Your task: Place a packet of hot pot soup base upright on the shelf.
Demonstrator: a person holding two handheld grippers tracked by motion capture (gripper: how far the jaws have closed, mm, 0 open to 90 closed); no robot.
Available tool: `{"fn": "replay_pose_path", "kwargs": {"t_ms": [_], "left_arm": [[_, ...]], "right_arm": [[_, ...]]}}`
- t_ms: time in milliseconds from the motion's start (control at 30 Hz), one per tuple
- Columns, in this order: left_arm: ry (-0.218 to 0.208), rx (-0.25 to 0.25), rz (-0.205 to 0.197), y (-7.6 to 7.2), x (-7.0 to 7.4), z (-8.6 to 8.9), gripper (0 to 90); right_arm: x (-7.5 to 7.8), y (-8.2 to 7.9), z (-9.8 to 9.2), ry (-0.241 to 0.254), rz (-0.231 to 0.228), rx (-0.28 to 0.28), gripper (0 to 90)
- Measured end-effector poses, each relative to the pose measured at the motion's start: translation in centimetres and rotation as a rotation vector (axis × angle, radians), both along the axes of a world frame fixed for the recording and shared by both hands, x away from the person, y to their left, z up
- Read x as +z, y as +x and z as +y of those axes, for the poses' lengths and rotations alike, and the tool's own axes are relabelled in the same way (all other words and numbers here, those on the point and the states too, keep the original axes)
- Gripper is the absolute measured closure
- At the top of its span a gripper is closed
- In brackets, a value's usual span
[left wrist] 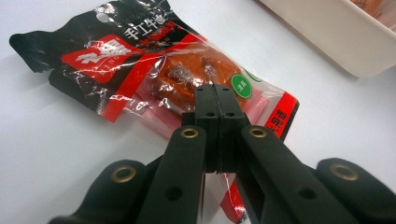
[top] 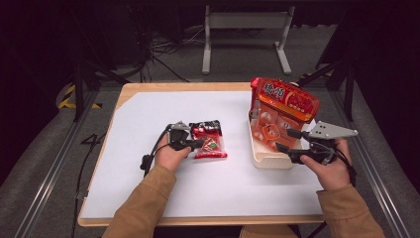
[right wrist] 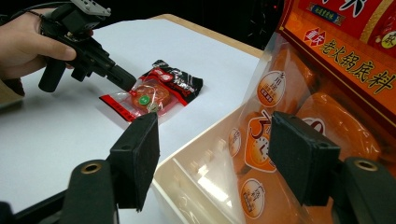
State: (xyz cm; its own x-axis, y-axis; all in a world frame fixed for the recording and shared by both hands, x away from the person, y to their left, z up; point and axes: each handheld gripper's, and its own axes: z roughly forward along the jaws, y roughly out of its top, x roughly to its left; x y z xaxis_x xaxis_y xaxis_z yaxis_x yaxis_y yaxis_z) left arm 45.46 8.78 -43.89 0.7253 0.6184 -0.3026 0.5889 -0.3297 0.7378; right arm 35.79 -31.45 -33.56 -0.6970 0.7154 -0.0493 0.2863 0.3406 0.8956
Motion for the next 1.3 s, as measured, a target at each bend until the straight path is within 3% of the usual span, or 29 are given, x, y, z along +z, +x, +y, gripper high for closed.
{"fn": "replay_pose_path", "kwargs": {"t_ms": [67, 233, 267, 333, 367, 467, 567, 667, 767, 867, 1033, 1200, 1300], "left_arm": [[0.003, 0.000, -0.012, 0.0, 0.1, 0.0, 89.5], [-0.036, 0.013, -0.017, 0.1, 0.4, 0.1, 75.4], [-0.039, 0.036, -0.040, 0.2, 0.4, 0.3, 69.5], [-0.035, 0.044, -0.045, 0.3, 0.4, 0.4, 58.8], [-0.036, 0.069, -0.053, 0.5, 0.4, 0.4, 58.8], [-0.007, 0.136, -0.083, 1.1, 0.5, 0.6, 39.6], [-0.003, 0.186, -0.113, 1.7, 0.3, 0.6, 26.9], [0.006, 0.207, -0.104, 2.5, -0.6, 0.7, 18.2], [-0.003, 0.227, -0.065, 3.3, -1.4, 0.7, 13.7], [-0.031, 0.228, -0.068, 3.5, -1.4, 0.8, 15.2], [-0.037, 0.219, -0.058, 3.7, -1.4, 0.9, 17.4], [0.000, 0.225, -0.045, 3.4, -1.1, 1.1, 17.0], [0.014, 0.226, -0.061, 3.0, -0.5, 1.3, 16.5]], "right_arm": [[0.0, 0.0, 0.0, -0.001, 0.000, 0.000, 34.5], [0.0, 0.0, 0.0, 0.000, -0.001, -0.001, 33.9], [0.0, 0.1, 0.0, 0.001, -0.001, 0.000, 33.8], [-0.1, 0.1, 0.0, 0.003, -0.001, 0.000, 33.6], [-0.1, 0.1, 0.0, 0.003, -0.001, 0.000, 33.6], [-0.1, 0.1, 0.0, 0.004, -0.002, 0.001, 33.2], [-0.1, 0.1, 0.0, 0.005, -0.002, 0.003, 33.0], [-0.2, 0.2, 0.0, 0.005, 0.002, 0.004, 32.9], [-0.3, 0.2, 0.1, 0.001, 0.004, 0.007, 32.7], [-0.4, 0.3, 0.1, 0.002, 0.008, 0.010, 32.5], [-0.5, 0.3, 0.2, -0.003, 0.013, 0.014, 32.3], [-0.4, 0.2, 0.2, 0.001, 0.009, 0.016, 32.0], [-0.3, 0.2, 0.2, 0.005, 0.008, 0.020, 31.8]]}}
